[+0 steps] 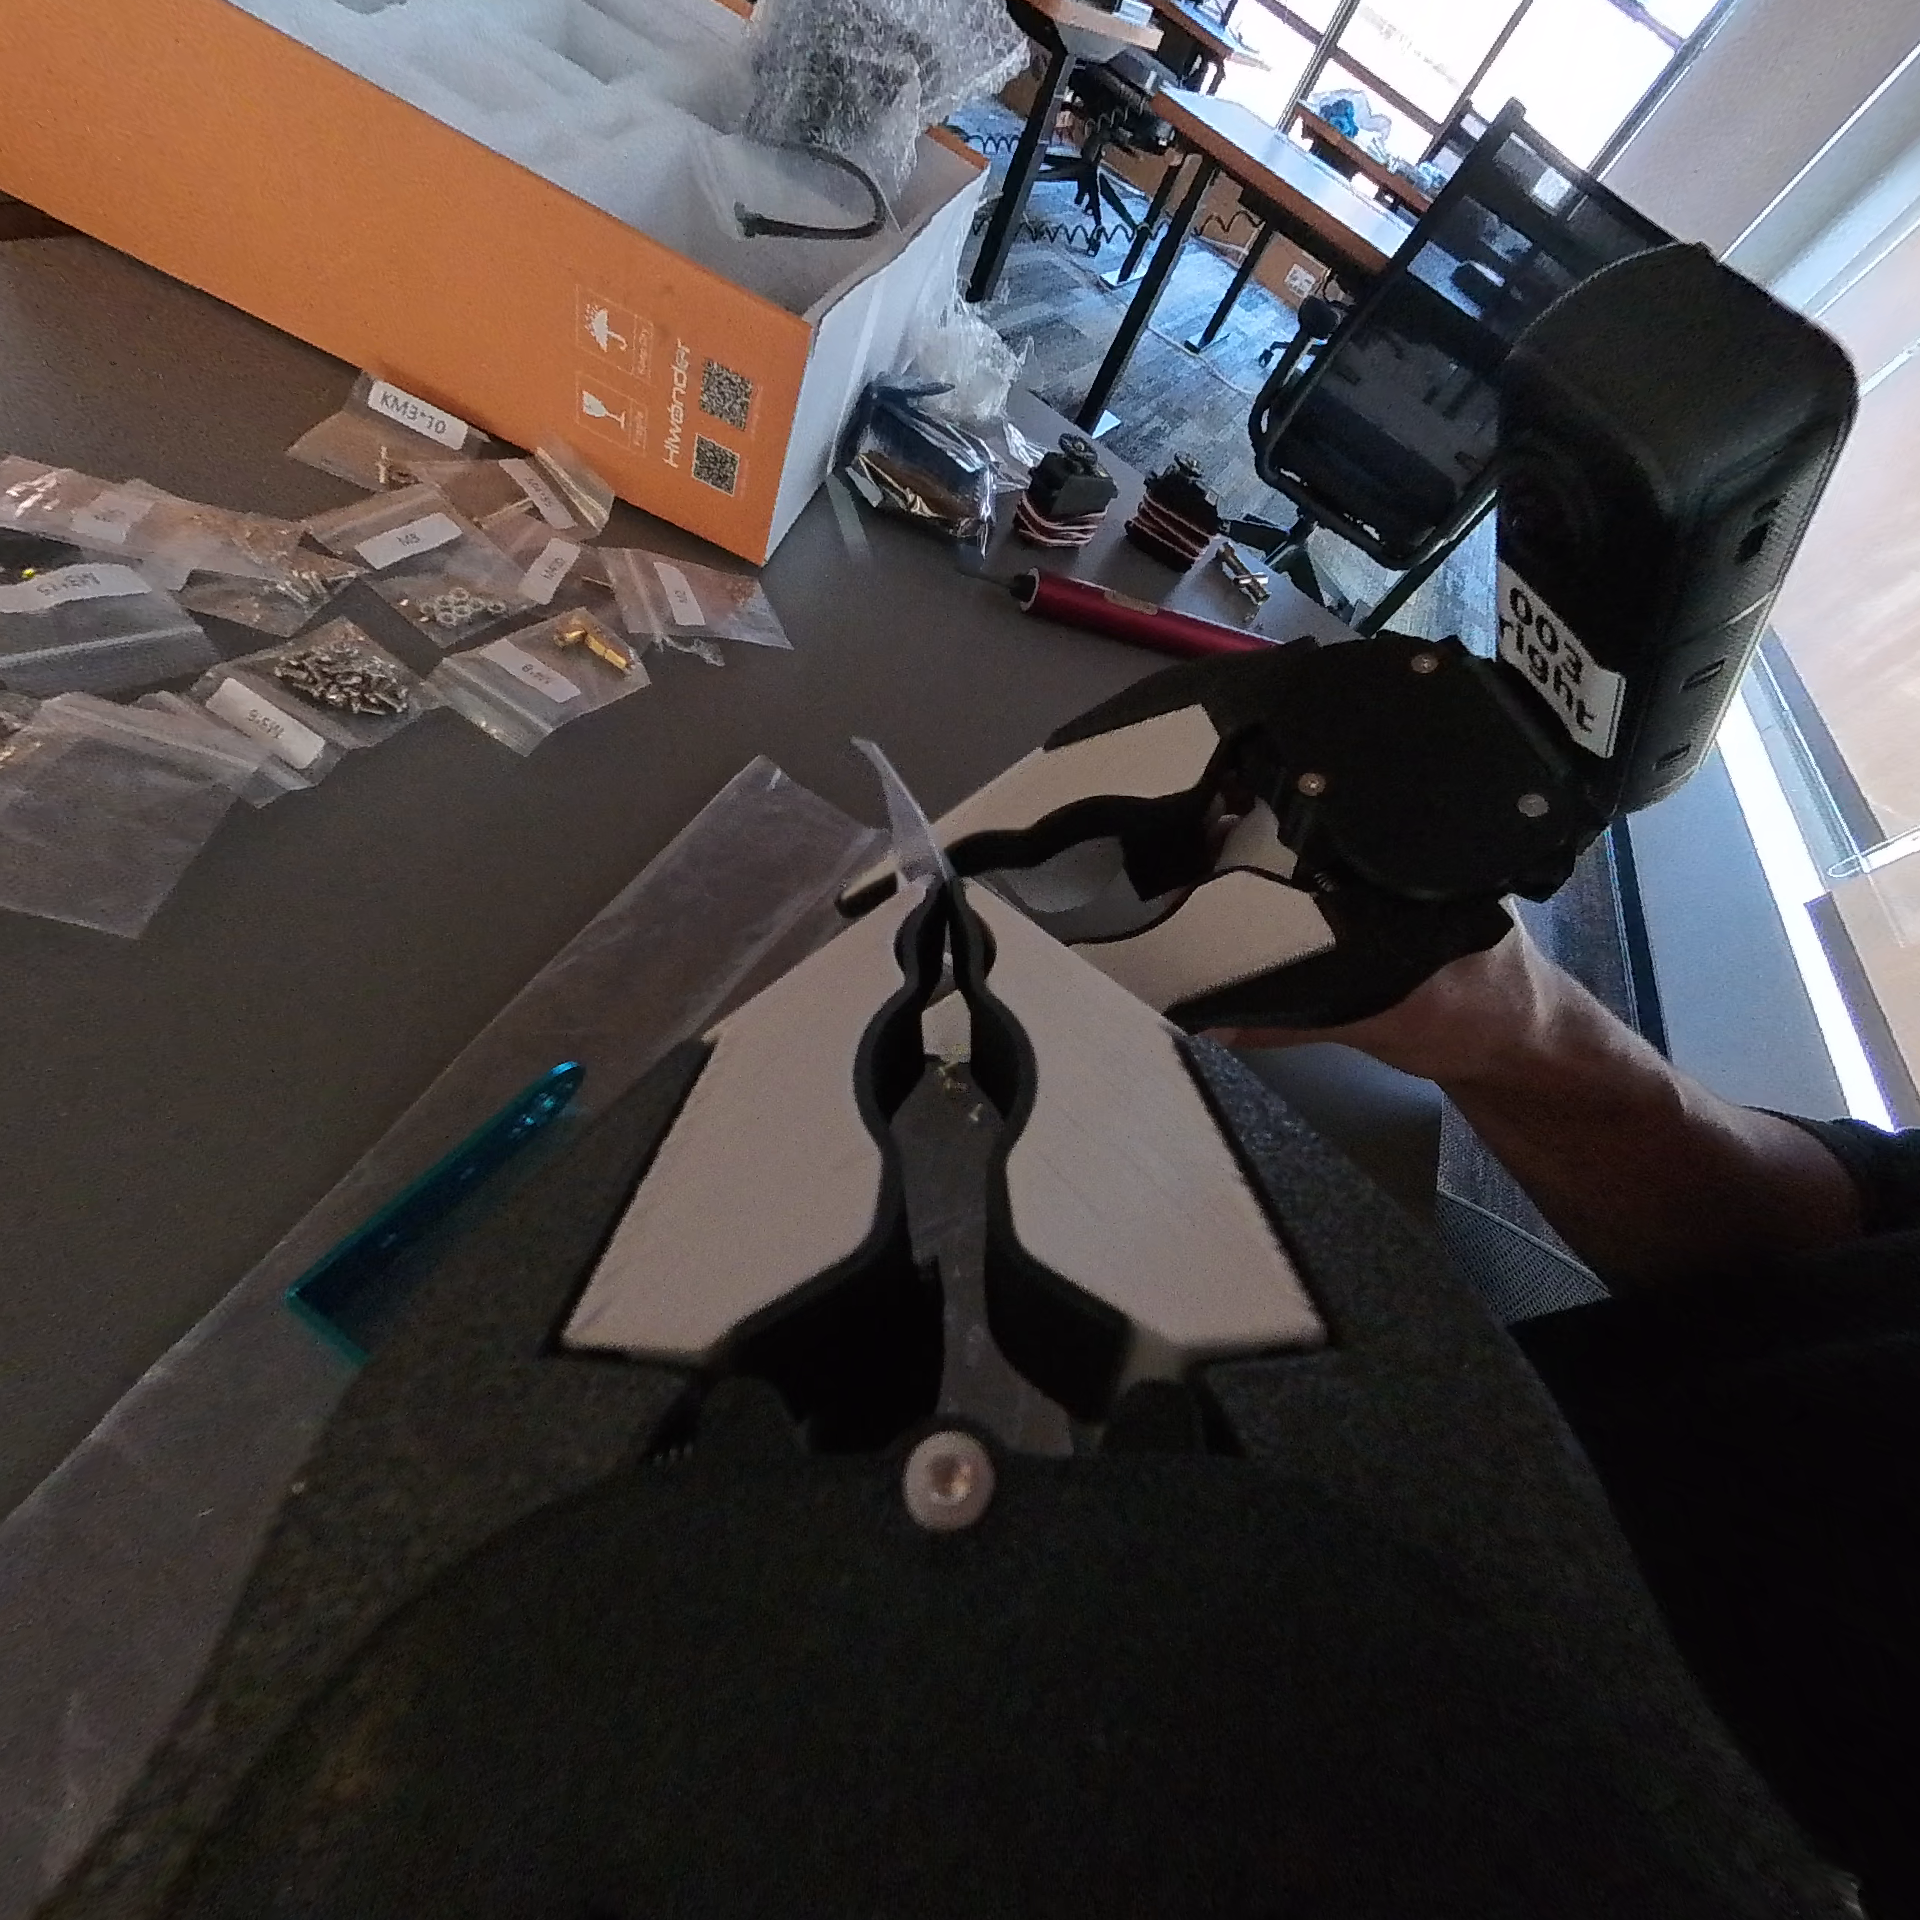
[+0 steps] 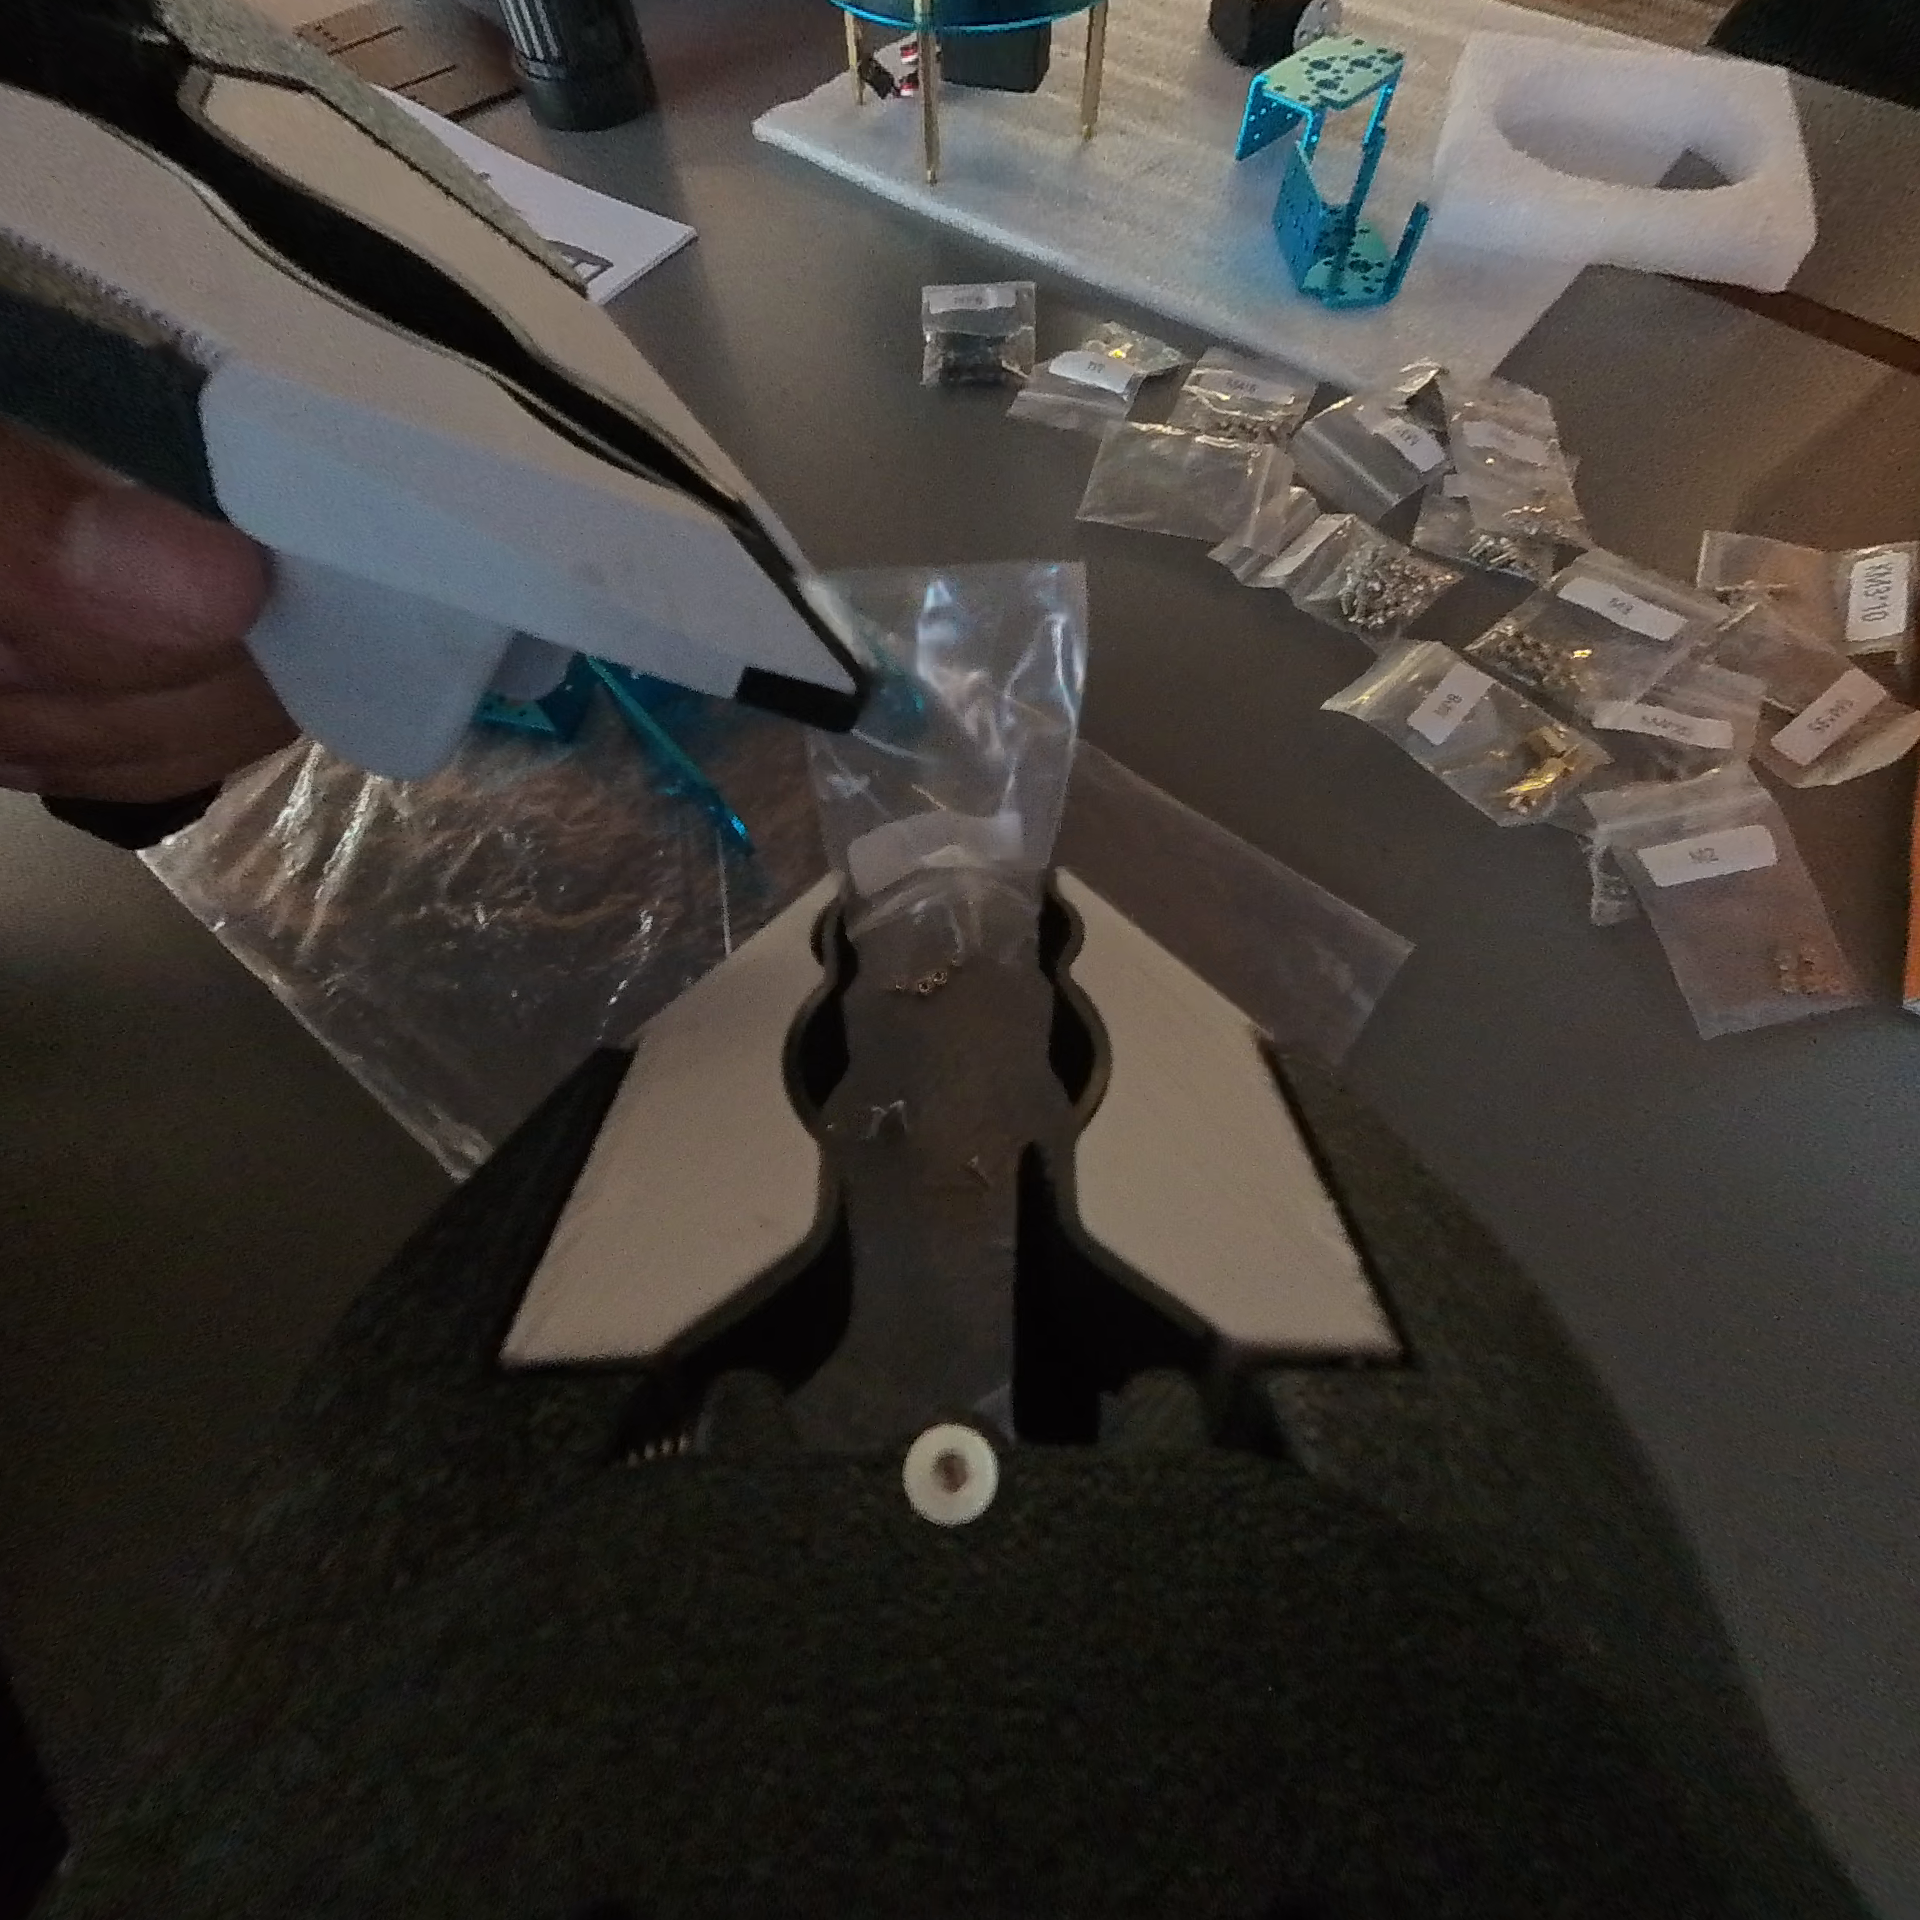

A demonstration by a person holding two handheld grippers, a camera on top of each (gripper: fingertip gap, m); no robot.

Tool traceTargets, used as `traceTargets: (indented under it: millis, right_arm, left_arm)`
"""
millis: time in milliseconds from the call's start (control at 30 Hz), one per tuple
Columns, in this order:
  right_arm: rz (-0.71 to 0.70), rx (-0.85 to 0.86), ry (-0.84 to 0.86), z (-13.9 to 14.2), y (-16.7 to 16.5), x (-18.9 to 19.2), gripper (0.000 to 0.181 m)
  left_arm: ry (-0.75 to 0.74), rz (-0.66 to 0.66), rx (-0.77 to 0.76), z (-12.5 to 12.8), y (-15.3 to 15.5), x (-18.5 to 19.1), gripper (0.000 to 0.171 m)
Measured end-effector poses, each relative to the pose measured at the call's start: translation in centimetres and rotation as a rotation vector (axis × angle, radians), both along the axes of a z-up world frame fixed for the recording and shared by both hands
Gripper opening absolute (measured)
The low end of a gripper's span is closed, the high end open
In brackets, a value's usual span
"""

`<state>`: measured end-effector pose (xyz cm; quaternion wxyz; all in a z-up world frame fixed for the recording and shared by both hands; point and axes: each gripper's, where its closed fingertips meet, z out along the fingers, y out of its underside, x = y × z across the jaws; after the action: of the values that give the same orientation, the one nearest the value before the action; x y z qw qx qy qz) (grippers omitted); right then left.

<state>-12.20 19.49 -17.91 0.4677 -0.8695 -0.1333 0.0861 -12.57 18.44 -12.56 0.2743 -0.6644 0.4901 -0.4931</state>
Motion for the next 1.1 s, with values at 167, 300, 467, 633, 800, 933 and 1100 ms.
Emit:
traceTargets:
  millis: [167, 300, 467, 633, 800, 933, 1100]
  right_arm:
    - [-0.007, 0.012, 0.010, 0.3, 0.0, 0.3, 0.033]
    - [-0.011, 0.079, 0.010, 1.5, -0.2, 0.6, 0.048]
    - [0.101, 0.107, 0.443, 4.7, -1.8, 0.2, 0.061]
    - [0.341, 0.123, 1.122, 10.3, -2.8, -0.9, 0.051]
    - [0.390, 0.079, 1.109, 9.9, -2.3, -2.8, 0.012]
    - [0.362, 0.054, 1.028, 8.9, -2.2, -3.3, 0.000]
    - [0.314, 0.051, 1.039, 8.6, -2.1, -2.7, 0.000]
  left_arm:
    - [0.003, 0.006, 0.000, -0.1, 0.2, -0.1, 0.000]
    - [-0.015, 0.009, -0.016, 0.1, 0.5, -0.2, 0.000]
    - [-0.189, -0.027, -0.077, 3.1, 0.8, -1.6, 0.000]
    - [-0.365, -0.110, -0.210, 6.0, 0.4, -3.6, 0.000]
    - [-0.361, -0.106, -0.233, 5.7, 0.8, -4.3, 0.000]
    - [-0.334, -0.092, -0.208, 5.4, 1.2, -4.8, 0.000]
    - [-0.323, -0.058, -0.239, 5.0, 1.3, -4.4, 0.000]
